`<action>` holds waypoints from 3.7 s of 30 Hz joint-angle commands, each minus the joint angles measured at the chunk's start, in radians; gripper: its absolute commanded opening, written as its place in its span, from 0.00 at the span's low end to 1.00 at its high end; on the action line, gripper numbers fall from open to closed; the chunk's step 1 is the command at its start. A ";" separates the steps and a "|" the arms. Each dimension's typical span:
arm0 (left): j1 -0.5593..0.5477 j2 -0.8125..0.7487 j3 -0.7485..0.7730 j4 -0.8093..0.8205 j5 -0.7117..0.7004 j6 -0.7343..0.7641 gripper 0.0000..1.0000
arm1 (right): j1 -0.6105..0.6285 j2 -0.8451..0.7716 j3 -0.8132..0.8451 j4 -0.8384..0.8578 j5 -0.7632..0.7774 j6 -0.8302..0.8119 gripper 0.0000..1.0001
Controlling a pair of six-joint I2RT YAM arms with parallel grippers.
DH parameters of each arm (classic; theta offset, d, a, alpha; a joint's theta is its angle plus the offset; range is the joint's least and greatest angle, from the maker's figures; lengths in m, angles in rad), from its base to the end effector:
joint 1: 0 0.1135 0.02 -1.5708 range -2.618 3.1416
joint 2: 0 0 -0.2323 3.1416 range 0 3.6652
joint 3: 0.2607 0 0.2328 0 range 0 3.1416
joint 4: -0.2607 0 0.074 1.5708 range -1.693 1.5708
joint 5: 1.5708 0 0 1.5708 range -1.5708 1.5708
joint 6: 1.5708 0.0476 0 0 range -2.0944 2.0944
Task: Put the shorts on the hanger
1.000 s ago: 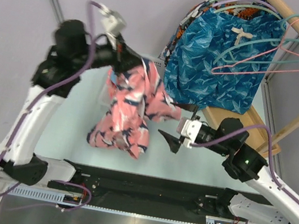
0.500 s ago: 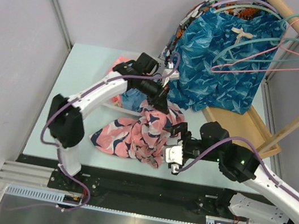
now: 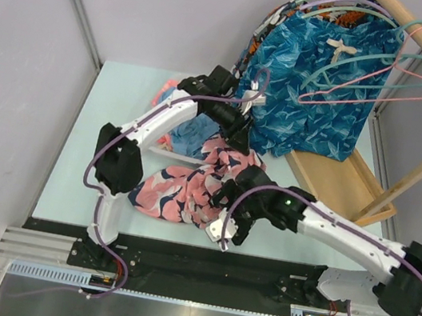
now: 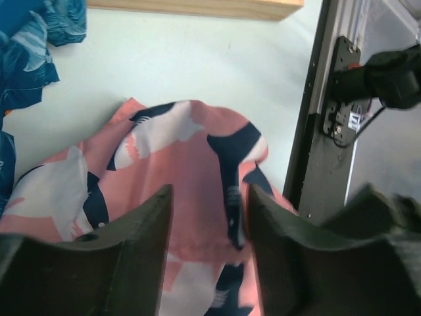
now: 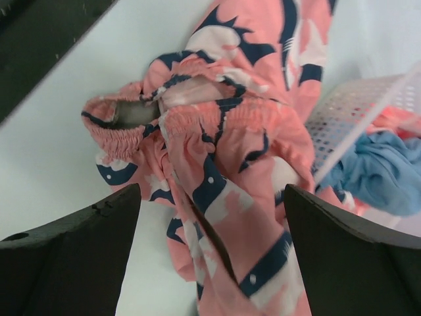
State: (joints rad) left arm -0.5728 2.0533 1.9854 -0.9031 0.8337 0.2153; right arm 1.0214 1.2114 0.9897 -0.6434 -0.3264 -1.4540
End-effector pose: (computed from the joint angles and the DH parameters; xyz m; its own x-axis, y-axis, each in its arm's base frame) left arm 0.3306 -0.2551 0.2764 -0.5248 0.5093 -0.6820 0.8472 0.2349 -0.4765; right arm 0.1166 0.2196 0.2494 0.8638 -0.3908 -0.3180 -0.5015 -0.6077 -0.6157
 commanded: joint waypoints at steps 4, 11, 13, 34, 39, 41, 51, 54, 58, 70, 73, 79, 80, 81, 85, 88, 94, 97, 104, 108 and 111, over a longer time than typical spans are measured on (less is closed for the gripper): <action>0.039 -0.162 -0.065 -0.042 0.113 0.021 0.72 | -0.060 0.169 -0.037 0.118 -0.008 -0.315 0.92; 0.212 -0.430 -0.307 0.067 0.189 -0.048 0.73 | -0.063 0.269 -0.063 0.460 0.081 -0.281 0.44; 0.273 -0.530 -0.396 0.087 0.223 -0.051 0.73 | -0.067 0.235 -0.054 0.505 0.072 -0.177 0.18; 0.456 -1.232 -1.109 0.316 0.101 0.155 0.86 | -0.158 -0.012 0.216 0.768 0.392 0.969 0.00; 0.197 -1.406 -1.227 0.436 -0.173 0.157 0.86 | -0.178 0.046 0.316 0.735 0.473 1.170 0.00; 0.072 -1.443 -1.255 0.469 -0.273 0.144 0.86 | -0.175 0.060 0.326 0.728 0.487 1.221 0.00; -0.264 -1.368 -1.191 0.578 -0.493 0.030 0.81 | -0.170 0.105 0.354 0.751 0.569 1.291 0.00; -0.366 -1.346 -1.168 0.608 -0.495 0.032 0.79 | -0.170 0.109 0.356 0.749 0.570 1.299 0.00; -0.414 -1.270 -1.160 0.665 -0.565 0.016 0.79 | -0.164 0.106 0.357 0.751 0.573 1.293 0.00; -0.412 -1.090 -1.211 0.868 -0.866 -0.103 0.84 | -0.165 0.091 0.356 0.737 0.590 1.278 0.00; -0.398 -1.046 -1.215 0.894 -0.935 -0.122 0.85 | -0.164 0.086 0.357 0.732 0.592 1.288 0.00; -0.361 -0.928 -1.183 0.897 -0.956 -0.180 0.82 | -0.165 0.071 0.356 0.723 0.609 1.316 0.00; -0.361 -0.917 -1.179 0.899 -0.961 -0.183 0.83 | -0.165 0.070 0.356 0.720 0.609 1.319 0.00; -0.361 -0.903 -1.183 0.935 -0.967 -0.183 0.84 | -0.165 0.068 0.357 0.720 0.612 1.324 0.00; -0.361 -0.874 -1.186 1.007 -0.992 -0.186 0.87 | -0.165 0.059 0.357 0.715 0.613 1.342 0.00; -0.361 -0.860 -1.160 1.017 -0.964 -0.205 0.88 | -0.165 0.059 0.357 0.714 0.615 1.353 0.00; -0.342 -0.849 -1.113 0.959 -0.834 -0.264 0.60 | -0.178 0.051 0.357 0.719 0.618 1.379 0.00; -0.256 -0.898 -1.079 0.810 -0.713 -0.284 0.27 | -0.191 0.028 0.357 0.702 0.618 1.370 0.00; 0.025 -1.090 -0.950 0.554 -0.351 -0.218 0.00 | -0.254 -0.041 0.356 0.649 0.572 1.356 0.00; 0.215 -1.105 -0.788 0.393 -0.147 -0.146 0.00 | -0.276 -0.087 0.356 0.605 0.485 1.279 0.00; 0.348 -1.081 -0.628 0.281 -0.007 -0.116 0.00 | -0.285 -0.125 0.357 0.588 0.429 1.206 0.00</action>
State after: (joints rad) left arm -0.3592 0.9615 1.1942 -0.4625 0.5545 0.0319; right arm 0.7452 1.1507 1.2930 -0.0608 0.1894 -0.1493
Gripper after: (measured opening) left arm 0.010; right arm 0.012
